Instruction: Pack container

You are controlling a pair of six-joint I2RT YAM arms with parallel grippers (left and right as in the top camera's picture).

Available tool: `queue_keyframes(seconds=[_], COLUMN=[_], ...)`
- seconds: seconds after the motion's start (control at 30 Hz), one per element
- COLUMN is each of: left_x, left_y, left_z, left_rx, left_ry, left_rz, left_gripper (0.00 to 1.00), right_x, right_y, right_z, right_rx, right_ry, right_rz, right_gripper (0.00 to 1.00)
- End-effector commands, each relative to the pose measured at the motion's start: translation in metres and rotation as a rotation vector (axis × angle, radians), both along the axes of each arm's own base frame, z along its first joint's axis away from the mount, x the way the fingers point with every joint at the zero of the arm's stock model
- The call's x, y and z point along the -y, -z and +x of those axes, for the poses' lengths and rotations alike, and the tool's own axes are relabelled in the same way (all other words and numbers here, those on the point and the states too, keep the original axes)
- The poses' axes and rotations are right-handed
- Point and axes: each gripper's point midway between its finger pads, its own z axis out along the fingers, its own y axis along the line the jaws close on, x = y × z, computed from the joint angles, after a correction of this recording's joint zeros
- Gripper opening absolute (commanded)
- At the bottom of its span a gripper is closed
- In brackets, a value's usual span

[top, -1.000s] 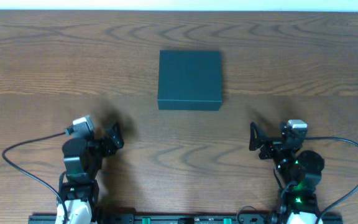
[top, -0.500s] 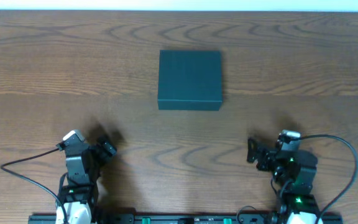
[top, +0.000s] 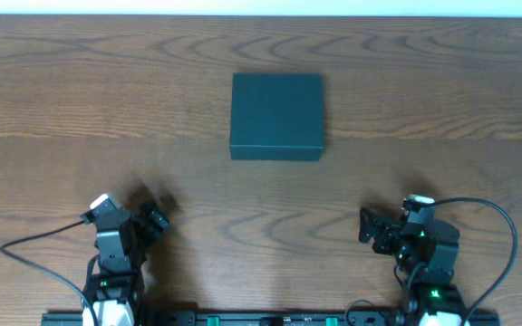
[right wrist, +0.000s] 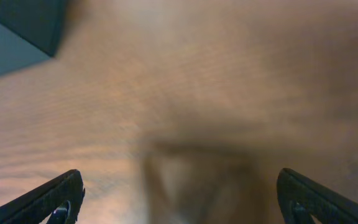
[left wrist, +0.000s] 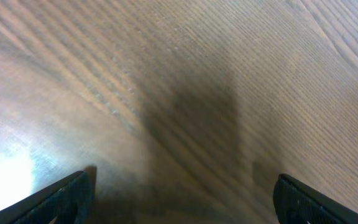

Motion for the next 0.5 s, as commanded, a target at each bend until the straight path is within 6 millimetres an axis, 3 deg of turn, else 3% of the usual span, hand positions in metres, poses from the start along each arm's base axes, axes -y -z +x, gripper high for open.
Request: queue_keyframes(seconds=[0.0, 0.2, 0.37, 0.47], left_x=[-0.001, -0.003, -0.003, -0.004], left_y=[0.014, -0.057, -0.089, -0.106], left_z=[-0.016, 0.013, 0.017, 0.018], left_rx=[-0.007, 0.334, 0.477, 0.553], left_ry=[-0.034, -0.031, -0.029, -0.029], left_rz=[-0.019, 0.004, 0.014, 0.019], left_gripper=[0.96, 0.95, 0.95, 0.95], right_x=[-0.009, -0.037, -0.042, -0.043], right_y=[-0.024, -0.089, -0.136, -0.143], right_z=[0.008, 0.015, 0.01, 0.008], right_rx=[0.114, 0.407, 0.615, 0.647], right_ry=[-0.037, -0.153, -0.168, -0.173], right_rz=[-0.009, -0.012, -0.015, -0.014], right_gripper=[0.99, 0.99, 0.99, 0.99])
